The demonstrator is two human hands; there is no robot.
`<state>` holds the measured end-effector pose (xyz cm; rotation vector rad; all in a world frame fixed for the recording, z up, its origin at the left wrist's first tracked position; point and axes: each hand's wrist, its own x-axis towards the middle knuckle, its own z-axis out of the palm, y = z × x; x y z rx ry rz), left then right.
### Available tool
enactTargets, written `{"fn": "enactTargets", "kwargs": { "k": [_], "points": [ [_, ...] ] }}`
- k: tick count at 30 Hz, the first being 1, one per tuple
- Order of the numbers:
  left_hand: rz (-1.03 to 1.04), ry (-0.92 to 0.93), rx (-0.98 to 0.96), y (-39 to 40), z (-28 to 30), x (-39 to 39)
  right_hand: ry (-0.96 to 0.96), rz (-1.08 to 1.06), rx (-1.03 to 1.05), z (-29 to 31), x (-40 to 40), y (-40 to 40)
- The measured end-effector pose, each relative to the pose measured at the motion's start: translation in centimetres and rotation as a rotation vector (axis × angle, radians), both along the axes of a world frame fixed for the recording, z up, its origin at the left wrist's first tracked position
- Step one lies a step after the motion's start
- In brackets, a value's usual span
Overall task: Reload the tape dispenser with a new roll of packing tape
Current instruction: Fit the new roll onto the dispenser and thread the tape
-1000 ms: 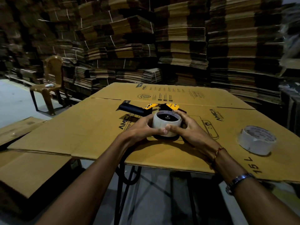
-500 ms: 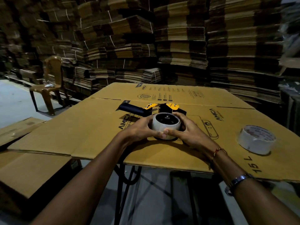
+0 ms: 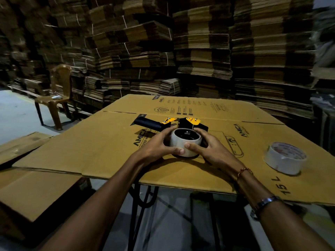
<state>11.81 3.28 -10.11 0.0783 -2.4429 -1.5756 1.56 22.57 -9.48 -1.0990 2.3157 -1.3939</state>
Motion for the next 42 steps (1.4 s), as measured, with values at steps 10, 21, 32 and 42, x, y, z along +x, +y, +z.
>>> {"fn": "enactTargets", "kwargs": {
  "k": [10,21,32,42],
  "points": [
    [0.111,0.197,-0.052,1.0,-0.1,1.2,0.025,-0.007,-0.018,-0.1,0.2,0.1],
    [0.274,0.016,-0.92,-7.0,3.0,-1.6,0.064,-0.041,-0.061,-0.4,0.2,0.1],
    [0.238,-0.005,-0.961,-3.5,3.4,4.1,0.111,-0.205,-0.101,-0.2,-0.4,0.5],
    [0.233,-0.033,-0.727,5.1,3.3,5.6,0.097,-0.306,-0.075,0.1,-0.5,0.1]
  ]
}}
